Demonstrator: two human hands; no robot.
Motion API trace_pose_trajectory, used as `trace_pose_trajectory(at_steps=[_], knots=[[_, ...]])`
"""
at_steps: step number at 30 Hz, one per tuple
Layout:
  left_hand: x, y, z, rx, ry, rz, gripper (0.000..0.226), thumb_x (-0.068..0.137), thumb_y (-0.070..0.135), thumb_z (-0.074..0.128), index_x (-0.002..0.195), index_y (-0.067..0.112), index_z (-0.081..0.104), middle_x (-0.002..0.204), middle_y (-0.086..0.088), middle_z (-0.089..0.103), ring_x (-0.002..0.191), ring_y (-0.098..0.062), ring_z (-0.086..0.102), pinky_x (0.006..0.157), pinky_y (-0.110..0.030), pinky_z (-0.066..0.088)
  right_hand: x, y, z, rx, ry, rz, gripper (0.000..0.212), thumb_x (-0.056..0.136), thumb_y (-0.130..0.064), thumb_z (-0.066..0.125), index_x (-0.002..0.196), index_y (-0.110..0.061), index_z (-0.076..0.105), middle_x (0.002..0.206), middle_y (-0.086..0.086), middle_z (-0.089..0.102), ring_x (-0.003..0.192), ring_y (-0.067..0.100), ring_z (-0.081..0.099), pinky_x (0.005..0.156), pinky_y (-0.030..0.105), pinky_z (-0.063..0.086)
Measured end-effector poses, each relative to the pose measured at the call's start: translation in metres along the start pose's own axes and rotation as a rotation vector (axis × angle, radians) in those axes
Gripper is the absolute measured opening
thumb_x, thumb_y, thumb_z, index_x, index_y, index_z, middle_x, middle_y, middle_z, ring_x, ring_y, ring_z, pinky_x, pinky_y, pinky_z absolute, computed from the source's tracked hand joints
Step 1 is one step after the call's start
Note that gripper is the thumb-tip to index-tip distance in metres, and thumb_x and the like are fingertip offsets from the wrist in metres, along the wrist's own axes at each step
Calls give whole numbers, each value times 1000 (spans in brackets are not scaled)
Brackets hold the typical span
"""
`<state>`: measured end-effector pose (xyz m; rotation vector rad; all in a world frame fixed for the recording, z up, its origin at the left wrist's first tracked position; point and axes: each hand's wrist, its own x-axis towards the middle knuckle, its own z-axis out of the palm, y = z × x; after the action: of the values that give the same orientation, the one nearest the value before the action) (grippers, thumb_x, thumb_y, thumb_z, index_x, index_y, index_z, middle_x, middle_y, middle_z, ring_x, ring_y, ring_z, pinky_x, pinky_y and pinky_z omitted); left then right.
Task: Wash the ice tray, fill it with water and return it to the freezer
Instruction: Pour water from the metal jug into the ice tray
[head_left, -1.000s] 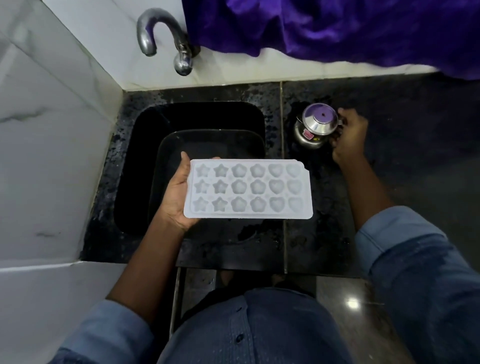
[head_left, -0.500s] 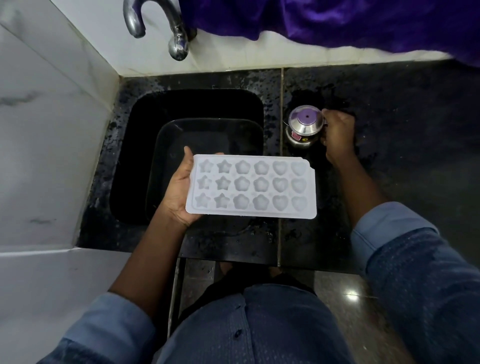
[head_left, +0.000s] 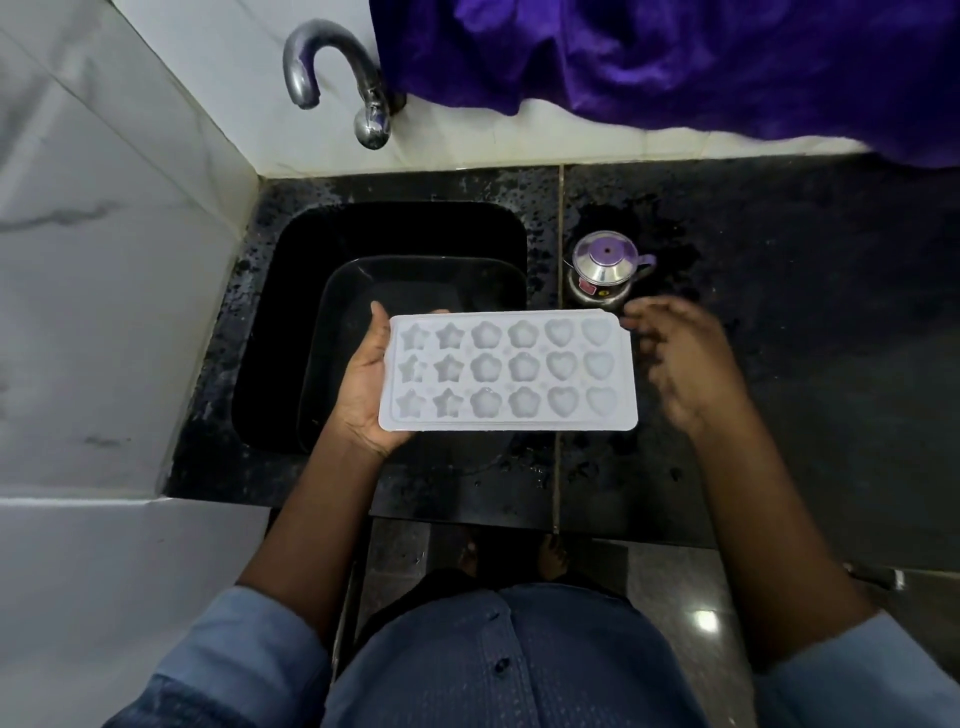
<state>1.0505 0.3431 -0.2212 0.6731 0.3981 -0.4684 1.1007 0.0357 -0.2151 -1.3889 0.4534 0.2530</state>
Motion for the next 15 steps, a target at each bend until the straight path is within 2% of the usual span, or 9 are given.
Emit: trace_pose_trajectory(at_steps=[3,6,8,12,15], knots=[[-8,-2,1,-6,0,14,71,100,74,48,129,15,75,151,-17,63,137,-41,62,102,-65,56,-35,0,6,165,-205,167,50,107,-56,43,111,-19,76,114,7,79,102,23,77,75,37,63],[-20,-4,-3,-8,0,18,71,100,74,47,130,15,74,150,-17,64,135,-41,64,100,-65,57,-59,6,16,201,-320,191,67,103,-69,33,122,-22,77,130,10,73,119,29,71,93,50,60],[-29,-4,-9,-8,-5,13,72,102,74,44,130,14,74,150,-17,64,135,-41,64,99,-65,57,-69,9,25,181,-287,173,65,103,-68,35,124,-21,75,130,11,73,119,32,71,98,53,56],[-53,-3,-21,-8,-36,-6,86,104,78,34,138,10,73,150,-21,63,136,-42,64,99,-62,58,-87,12,47,72,-149,91,49,107,-51,48,130,-13,68,124,9,75,116,32,72,98,57,57],[-71,2,-30,-4,-69,-6,90,103,80,30,140,9,71,151,-21,63,137,-41,62,102,-61,57,-98,18,63,61,-103,91,52,107,-55,46,126,-14,71,118,8,78,108,30,75,93,55,59]])
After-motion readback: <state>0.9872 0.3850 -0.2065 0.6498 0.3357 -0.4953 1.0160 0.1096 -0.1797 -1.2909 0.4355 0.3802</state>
